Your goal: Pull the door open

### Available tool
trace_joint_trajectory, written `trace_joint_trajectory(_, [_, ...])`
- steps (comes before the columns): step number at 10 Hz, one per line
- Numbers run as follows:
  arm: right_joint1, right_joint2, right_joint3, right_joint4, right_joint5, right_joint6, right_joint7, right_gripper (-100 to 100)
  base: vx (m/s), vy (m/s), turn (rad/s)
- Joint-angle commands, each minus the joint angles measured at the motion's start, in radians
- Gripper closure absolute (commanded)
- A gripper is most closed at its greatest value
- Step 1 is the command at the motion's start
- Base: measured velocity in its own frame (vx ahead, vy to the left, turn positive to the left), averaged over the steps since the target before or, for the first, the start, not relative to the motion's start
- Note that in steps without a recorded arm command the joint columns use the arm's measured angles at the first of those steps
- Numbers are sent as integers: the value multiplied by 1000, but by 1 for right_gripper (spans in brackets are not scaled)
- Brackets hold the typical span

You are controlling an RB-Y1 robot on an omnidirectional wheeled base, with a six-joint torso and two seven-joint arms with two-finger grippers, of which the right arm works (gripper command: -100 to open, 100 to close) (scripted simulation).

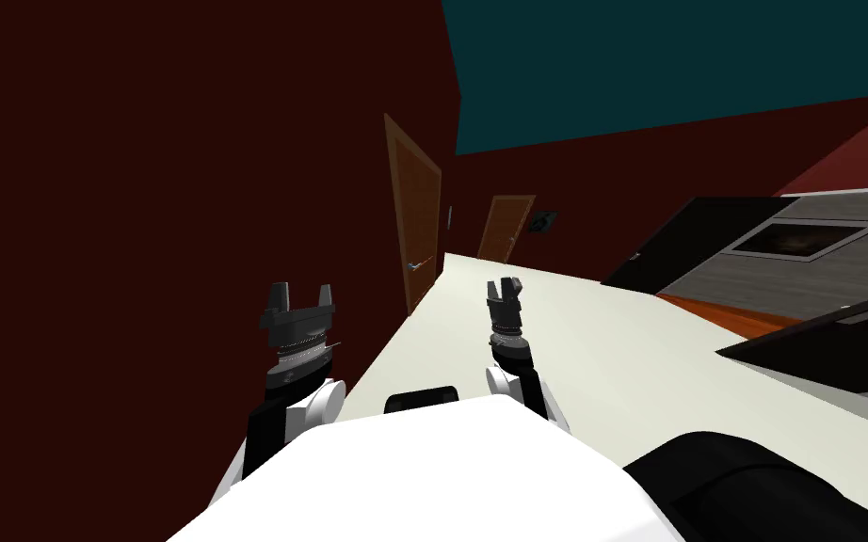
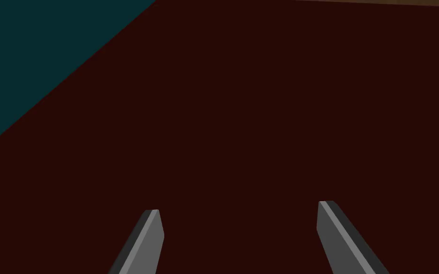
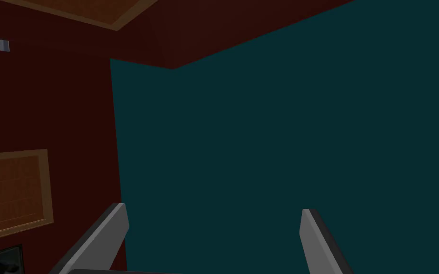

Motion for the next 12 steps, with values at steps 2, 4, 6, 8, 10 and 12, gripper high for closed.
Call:
trace_joint_trajectory(2, [-10,-18,6,54,-9,-18,-18,-100,105,-7,157])
trace_joint_trajectory(4, [-18,-32,11,98,-16,-32,-32,-100,136,-23,122])
trace_joint_trajectory(6, [-23,-40,14,126,-21,-42,-41,-100,94,-12,81])
trace_joint_trajectory(8, [-31,-54,18,170,-28,-56,-55,-100,95,-19,126])
trace_joint_trajectory(10, [-41,-69,24,223,-37,-74,-73,-100,118,-21,174])
trace_joint_trajectory(12, [-48,-80,28,258,-43,-85,-84,-100,111,-40,86])
